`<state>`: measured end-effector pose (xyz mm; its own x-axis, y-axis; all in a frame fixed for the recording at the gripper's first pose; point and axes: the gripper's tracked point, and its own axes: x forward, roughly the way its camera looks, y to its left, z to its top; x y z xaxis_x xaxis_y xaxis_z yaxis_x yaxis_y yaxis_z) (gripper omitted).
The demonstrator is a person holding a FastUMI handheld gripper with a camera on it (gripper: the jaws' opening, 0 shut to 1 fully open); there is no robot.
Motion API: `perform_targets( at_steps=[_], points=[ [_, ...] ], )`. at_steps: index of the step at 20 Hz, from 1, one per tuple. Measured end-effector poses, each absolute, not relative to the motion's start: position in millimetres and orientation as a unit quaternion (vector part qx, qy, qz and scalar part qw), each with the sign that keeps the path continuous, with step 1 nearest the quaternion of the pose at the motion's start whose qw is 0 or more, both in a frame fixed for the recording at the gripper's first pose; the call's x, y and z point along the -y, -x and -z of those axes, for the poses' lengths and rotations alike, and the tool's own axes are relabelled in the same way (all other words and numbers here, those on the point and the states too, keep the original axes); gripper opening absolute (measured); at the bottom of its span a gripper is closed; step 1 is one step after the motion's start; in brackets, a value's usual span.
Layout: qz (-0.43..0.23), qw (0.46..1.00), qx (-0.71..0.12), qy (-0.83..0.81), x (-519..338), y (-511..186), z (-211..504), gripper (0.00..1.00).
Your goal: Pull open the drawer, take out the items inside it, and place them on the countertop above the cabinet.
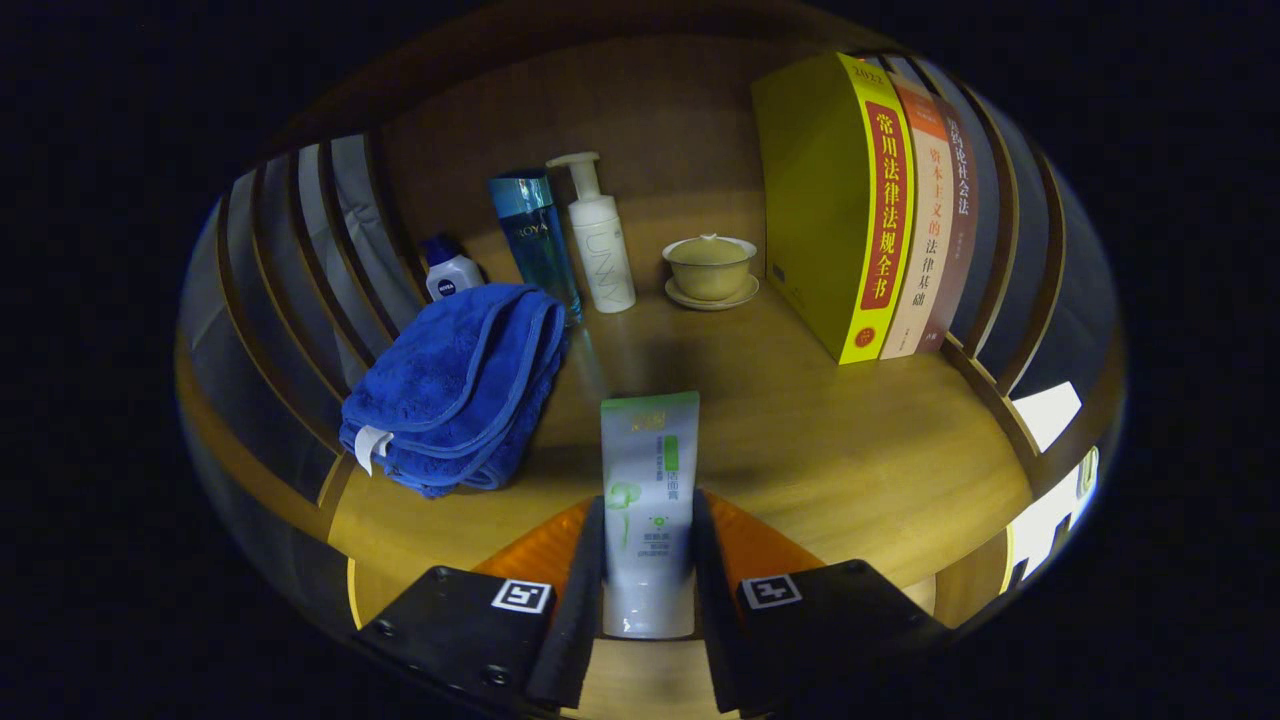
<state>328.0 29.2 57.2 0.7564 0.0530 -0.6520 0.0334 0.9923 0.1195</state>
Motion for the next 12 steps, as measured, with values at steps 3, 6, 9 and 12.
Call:
perform_targets(
  at_steps=[3, 6, 9, 12],
  points=[
    [-0.005, 0.935, -0.348, -0.063, -29.9, -328.9, -57.6, 0.57],
    [-0.004, 0.936, -0.347, -0.064, -30.5, -329.1, -56.8, 0.59],
    [-0.003, 0.936, -0.347, -0.065, -30.9, -328.1, -57.9, 0.6],
    [-0.007, 0.936, -0.345, -0.069, -32.7, -328.0, -58.7, 0.61]
  ],
)
